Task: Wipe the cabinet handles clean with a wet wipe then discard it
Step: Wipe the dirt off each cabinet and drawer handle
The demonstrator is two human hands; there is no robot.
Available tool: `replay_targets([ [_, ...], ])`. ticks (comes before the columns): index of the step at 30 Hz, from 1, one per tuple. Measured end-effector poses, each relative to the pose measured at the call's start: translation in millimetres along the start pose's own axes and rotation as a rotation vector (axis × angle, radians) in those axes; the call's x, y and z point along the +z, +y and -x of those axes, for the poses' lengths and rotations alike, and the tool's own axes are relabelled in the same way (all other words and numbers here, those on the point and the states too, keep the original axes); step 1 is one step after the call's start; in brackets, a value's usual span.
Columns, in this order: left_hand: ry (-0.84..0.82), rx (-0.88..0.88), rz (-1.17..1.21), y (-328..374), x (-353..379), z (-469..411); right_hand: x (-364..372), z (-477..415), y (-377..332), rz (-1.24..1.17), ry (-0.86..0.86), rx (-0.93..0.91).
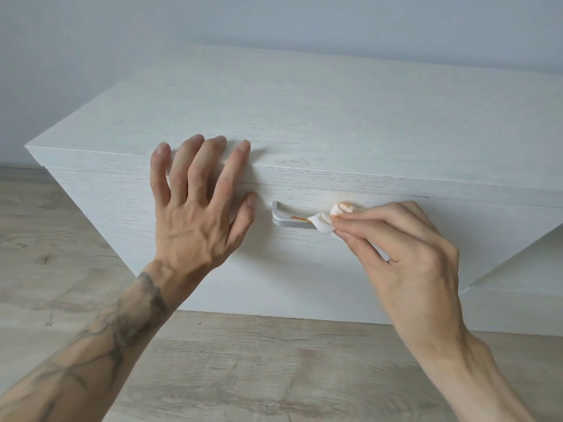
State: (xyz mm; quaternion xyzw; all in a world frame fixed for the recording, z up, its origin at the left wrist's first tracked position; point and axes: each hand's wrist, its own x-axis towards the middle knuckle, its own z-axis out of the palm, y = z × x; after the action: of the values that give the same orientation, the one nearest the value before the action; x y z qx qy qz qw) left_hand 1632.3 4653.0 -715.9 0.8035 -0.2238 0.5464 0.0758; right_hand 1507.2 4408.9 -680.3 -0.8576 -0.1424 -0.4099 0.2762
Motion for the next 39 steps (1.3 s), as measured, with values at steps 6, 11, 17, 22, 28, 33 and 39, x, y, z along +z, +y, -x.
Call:
replay_targets([
  [6,-0.023,-0.016,0.022,-1,-3,0,16,-4,-9,0.004,0.000,-0.032],
  [11,-0.035,-0.020,0.037,-2,-5,0,2,-2,1,0.003,-0.013,-0.030],
  [17,-0.033,-0.030,0.042,1,-6,-1,21,-2,-11,0.020,0.034,-0.038],
  [22,-0.035,-0.037,0.045,0,-6,0,6,3,2,0.006,0.050,-0.035],
  [28,-0.025,-0.038,0.041,1,-5,0,31,-1,-17,-0.015,0.064,-0.029],
  [33,-0.025,-0.046,0.058,2,-5,-1,22,-14,-21,-0.252,0.154,0.181],
  [39,-0.024,-0.050,0.049,3,-6,-1,11,-8,-22,-0.191,-0.071,0.146],
])
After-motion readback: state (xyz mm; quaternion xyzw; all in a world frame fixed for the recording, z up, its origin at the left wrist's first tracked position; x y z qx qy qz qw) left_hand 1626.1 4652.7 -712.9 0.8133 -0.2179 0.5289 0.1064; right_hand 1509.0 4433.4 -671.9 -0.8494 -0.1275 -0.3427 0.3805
